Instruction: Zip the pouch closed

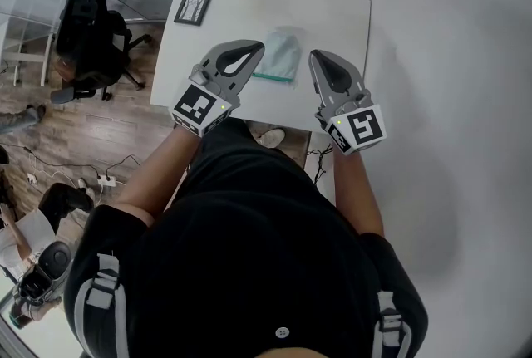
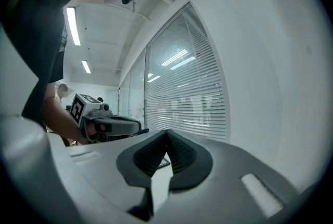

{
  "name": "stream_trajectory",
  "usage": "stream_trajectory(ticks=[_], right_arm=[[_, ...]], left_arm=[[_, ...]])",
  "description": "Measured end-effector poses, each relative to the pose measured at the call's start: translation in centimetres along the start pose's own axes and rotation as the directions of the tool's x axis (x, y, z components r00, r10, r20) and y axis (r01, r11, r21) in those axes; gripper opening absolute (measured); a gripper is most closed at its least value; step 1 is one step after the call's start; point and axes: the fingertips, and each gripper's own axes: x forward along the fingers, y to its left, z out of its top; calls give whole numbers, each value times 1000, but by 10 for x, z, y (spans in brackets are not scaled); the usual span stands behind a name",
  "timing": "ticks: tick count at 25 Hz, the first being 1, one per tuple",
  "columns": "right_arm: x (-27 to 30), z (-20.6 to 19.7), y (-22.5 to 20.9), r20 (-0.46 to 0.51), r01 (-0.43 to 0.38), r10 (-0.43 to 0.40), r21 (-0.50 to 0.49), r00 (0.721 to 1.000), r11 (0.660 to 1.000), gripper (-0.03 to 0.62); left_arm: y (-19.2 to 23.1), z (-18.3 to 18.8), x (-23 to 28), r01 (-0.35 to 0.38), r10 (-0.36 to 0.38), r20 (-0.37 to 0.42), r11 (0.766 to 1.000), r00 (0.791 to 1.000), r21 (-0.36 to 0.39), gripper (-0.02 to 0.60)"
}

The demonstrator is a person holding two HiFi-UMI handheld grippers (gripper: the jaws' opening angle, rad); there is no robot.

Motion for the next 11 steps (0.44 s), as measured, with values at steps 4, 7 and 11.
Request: stream_trajectory(ticks=[4, 7, 11], right_arm=[[1, 1, -1, -4, 0, 0, 0, 1000, 1000, 9], [1, -2, -2, -8, -4, 4, 0, 1000, 1000, 9], [-1, -5, -1, -14, -8, 8, -4, 1000, 1000, 9]], left_arm=[[1, 0, 0, -3, 3, -3, 1000, 1000, -1, 8], [1, -2, 0, -6, 6, -7, 1000, 1000, 2, 8], [0, -3, -1, -12, 12, -11, 1000, 1000, 4, 8]])
